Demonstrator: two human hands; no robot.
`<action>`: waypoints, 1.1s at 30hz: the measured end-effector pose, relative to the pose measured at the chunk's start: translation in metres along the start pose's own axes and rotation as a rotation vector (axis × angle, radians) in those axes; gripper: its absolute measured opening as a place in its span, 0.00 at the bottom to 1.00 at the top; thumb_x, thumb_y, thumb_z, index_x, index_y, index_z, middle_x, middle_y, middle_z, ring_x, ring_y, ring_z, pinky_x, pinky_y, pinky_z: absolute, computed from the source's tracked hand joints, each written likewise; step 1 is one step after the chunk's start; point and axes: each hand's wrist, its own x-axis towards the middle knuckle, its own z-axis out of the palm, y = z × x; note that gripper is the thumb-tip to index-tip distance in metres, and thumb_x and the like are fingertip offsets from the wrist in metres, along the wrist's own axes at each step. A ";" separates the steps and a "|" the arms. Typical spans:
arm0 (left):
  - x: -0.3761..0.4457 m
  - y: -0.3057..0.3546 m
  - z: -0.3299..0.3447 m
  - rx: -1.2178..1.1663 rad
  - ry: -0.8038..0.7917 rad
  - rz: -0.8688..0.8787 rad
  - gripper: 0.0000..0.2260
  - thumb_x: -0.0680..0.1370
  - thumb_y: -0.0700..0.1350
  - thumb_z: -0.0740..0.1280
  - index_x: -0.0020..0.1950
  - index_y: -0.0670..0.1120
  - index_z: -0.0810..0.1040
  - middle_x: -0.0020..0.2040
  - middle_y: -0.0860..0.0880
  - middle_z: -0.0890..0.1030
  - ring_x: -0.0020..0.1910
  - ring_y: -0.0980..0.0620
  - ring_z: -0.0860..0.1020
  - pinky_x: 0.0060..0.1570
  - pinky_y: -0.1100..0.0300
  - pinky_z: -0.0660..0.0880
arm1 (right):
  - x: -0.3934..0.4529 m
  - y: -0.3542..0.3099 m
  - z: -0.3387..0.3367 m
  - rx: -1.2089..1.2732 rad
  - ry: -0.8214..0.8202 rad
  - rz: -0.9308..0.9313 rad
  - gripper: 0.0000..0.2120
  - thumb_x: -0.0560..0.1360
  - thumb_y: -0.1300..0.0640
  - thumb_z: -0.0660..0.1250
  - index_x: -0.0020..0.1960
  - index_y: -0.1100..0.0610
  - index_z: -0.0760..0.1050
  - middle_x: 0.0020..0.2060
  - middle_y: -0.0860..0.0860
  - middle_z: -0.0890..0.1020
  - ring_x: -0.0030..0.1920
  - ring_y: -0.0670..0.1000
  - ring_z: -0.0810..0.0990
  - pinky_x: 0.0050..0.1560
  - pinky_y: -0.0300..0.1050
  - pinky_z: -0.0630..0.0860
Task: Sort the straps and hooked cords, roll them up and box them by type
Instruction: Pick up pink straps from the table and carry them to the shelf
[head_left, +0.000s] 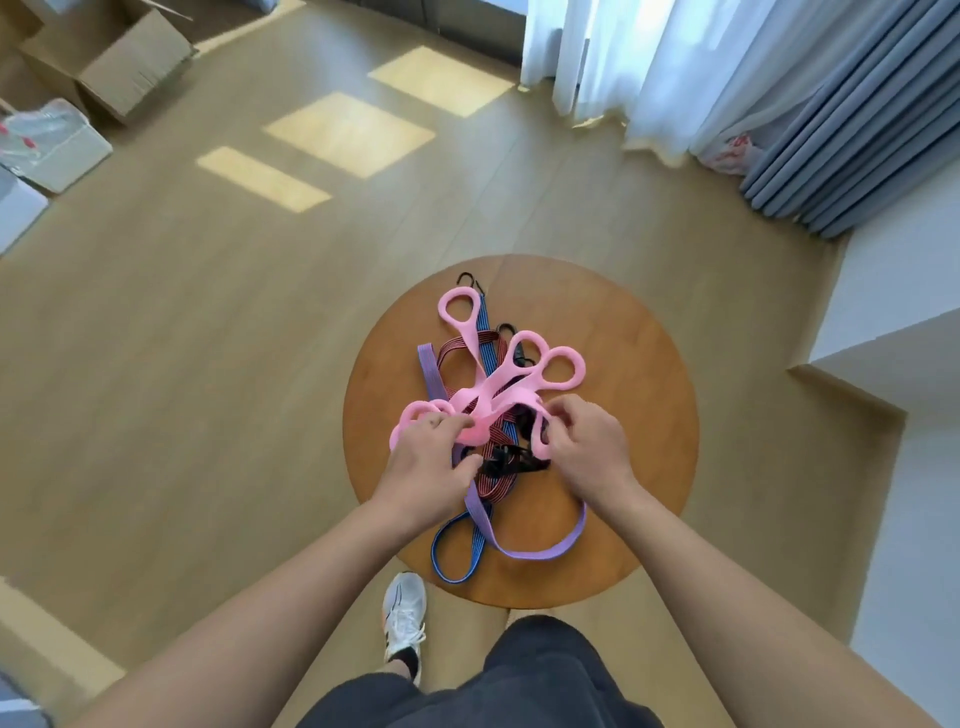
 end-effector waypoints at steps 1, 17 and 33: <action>0.000 0.006 -0.006 -0.008 0.007 0.028 0.24 0.78 0.47 0.71 0.74 0.49 0.73 0.68 0.48 0.76 0.67 0.47 0.71 0.63 0.58 0.66 | -0.006 -0.015 -0.008 0.042 0.019 -0.027 0.12 0.77 0.57 0.60 0.50 0.58 0.82 0.39 0.52 0.82 0.41 0.55 0.77 0.40 0.47 0.67; -0.033 0.049 -0.111 -0.436 -0.083 0.347 0.06 0.75 0.42 0.75 0.51 0.49 0.84 0.39 0.52 0.81 0.34 0.59 0.77 0.33 0.74 0.69 | -0.117 -0.133 -0.090 0.463 0.527 -0.160 0.10 0.80 0.65 0.66 0.49 0.52 0.82 0.38 0.48 0.85 0.41 0.46 0.84 0.45 0.39 0.80; -0.078 0.098 -0.183 -0.668 -0.037 0.692 0.14 0.72 0.23 0.71 0.52 0.38 0.84 0.47 0.40 0.87 0.46 0.49 0.86 0.47 0.60 0.83 | -0.160 -0.140 -0.039 0.417 0.533 -0.076 0.18 0.66 0.42 0.78 0.52 0.47 0.79 0.42 0.45 0.84 0.44 0.44 0.83 0.46 0.39 0.81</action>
